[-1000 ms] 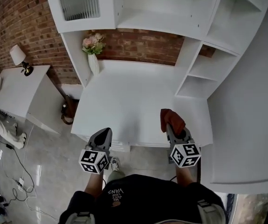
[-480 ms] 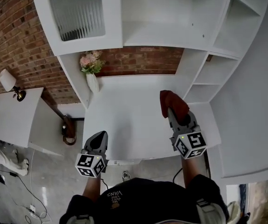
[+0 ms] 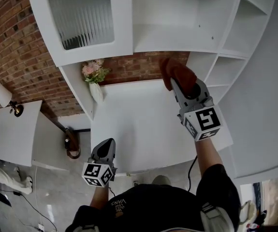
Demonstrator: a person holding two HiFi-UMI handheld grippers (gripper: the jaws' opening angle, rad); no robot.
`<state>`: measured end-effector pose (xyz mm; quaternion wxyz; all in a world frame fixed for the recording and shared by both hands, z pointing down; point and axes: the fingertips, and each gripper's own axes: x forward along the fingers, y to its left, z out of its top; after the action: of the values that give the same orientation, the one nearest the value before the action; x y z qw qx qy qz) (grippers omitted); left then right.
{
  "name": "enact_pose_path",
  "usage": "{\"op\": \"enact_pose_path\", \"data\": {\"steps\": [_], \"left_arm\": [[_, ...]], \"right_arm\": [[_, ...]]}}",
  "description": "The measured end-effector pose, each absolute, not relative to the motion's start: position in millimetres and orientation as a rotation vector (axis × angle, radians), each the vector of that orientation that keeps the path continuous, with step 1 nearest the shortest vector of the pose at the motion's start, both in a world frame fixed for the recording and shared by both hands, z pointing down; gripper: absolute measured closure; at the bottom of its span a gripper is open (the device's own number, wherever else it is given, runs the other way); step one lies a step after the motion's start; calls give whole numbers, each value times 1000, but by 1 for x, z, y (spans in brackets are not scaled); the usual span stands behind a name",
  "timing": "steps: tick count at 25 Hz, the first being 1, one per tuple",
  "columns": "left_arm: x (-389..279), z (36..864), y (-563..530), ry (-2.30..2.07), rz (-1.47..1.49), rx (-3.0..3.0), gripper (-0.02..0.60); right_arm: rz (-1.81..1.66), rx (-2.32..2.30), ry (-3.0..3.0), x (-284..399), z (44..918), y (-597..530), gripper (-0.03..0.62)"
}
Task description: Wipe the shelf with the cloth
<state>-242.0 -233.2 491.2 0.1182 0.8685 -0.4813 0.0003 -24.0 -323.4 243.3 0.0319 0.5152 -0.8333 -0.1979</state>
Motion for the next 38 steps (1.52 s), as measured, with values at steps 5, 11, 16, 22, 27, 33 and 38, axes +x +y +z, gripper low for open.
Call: {"op": "enact_pose_path", "data": {"steps": [5, 11, 16, 22, 27, 33, 38], "left_arm": [[-248, 498, -239, -1413, 2, 2517, 575], [-247, 494, -255, -1490, -47, 2485, 575], [-242, 486, -269, -1554, -85, 2458, 575], [-234, 485, -282, -1625, -107, 2417, 575], [-235, 491, -285, -1710, -107, 2350, 575], [-235, 491, -285, -1773, -139, 2292, 575], [-238, 492, -282, -1814, -177, 2253, 575]], "right_arm": [[-769, 1484, -2498, -51, 204, -359, 500], [-850, 1349, -2377, -67, 181, -420, 499], [-861, 1211, -2273, -76, 173, -465, 499], [-848, 1087, -2188, -82, 169, -522, 499], [-853, 1014, -2072, -91, 173, -566, 499], [-803, 877, -2008, -113, 193, -601, 499], [-758, 831, -1971, -118, 211, -622, 499]]}}
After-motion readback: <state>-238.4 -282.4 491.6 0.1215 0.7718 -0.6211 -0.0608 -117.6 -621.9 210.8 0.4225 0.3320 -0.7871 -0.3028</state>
